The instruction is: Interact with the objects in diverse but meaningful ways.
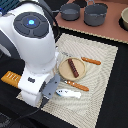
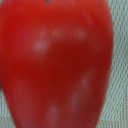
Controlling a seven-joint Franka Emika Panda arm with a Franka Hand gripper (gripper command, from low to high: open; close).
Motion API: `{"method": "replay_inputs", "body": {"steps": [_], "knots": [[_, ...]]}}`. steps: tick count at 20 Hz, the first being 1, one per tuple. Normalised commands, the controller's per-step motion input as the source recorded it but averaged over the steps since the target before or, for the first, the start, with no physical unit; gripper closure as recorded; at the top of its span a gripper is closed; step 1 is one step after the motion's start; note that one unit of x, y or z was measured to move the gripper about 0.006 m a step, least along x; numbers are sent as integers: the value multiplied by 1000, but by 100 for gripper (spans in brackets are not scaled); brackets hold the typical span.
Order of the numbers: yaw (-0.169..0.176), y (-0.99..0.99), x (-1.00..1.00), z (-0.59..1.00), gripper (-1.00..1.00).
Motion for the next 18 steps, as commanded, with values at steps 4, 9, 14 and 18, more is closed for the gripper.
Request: {"method": "replay_inputs", "body": {"steps": [4,9,14,18], "knots": [[0,-94,1,-148,100],[0,-49,0,-74,100],[0,165,71,858,100],[28,375,280,1000,100]]}}
